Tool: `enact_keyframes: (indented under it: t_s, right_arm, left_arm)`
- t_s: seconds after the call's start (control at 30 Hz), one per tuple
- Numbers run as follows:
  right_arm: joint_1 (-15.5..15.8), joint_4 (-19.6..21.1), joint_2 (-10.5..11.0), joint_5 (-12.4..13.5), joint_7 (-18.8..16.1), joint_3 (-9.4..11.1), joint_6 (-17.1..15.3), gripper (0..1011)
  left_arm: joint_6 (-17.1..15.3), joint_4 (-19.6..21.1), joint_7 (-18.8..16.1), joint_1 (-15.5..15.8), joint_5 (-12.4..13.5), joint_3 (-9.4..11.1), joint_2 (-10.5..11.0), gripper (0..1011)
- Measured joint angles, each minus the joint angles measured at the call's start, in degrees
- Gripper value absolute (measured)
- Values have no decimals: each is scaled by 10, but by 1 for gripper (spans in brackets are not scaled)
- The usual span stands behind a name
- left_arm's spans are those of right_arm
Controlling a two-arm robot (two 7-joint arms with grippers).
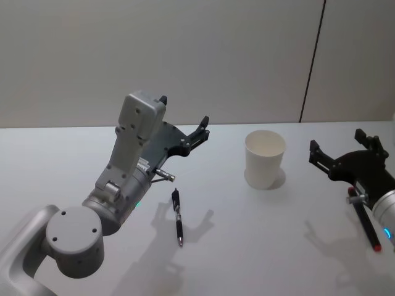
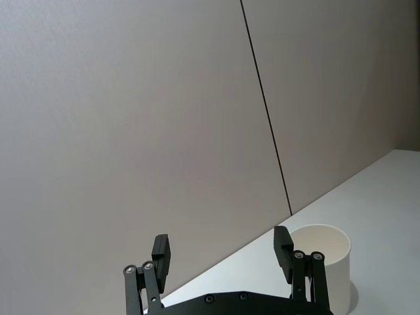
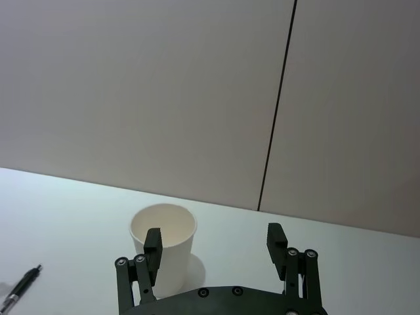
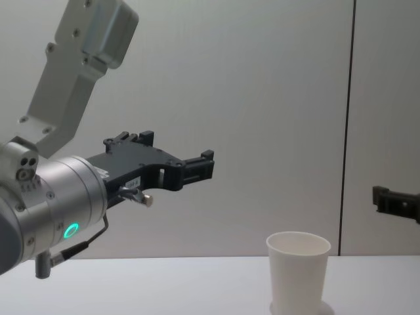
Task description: Place the pen into the pen holder.
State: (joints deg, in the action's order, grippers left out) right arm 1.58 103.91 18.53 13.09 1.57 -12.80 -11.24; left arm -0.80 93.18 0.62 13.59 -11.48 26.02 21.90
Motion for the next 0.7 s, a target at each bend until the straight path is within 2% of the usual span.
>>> enact_keyframes:
  t_s: [0.13, 0.7]
  right_arm:
    - [-7, -5, -2, -3, 5, 3, -27, 1001]
    - [-42, -41, -15, -16, 13, 11, -105, 1001]
  left_arm:
    - [0, 0, 0, 0, 0, 0, 0, 1004]
    - [0, 0, 0, 0, 0, 0, 0, 1004]
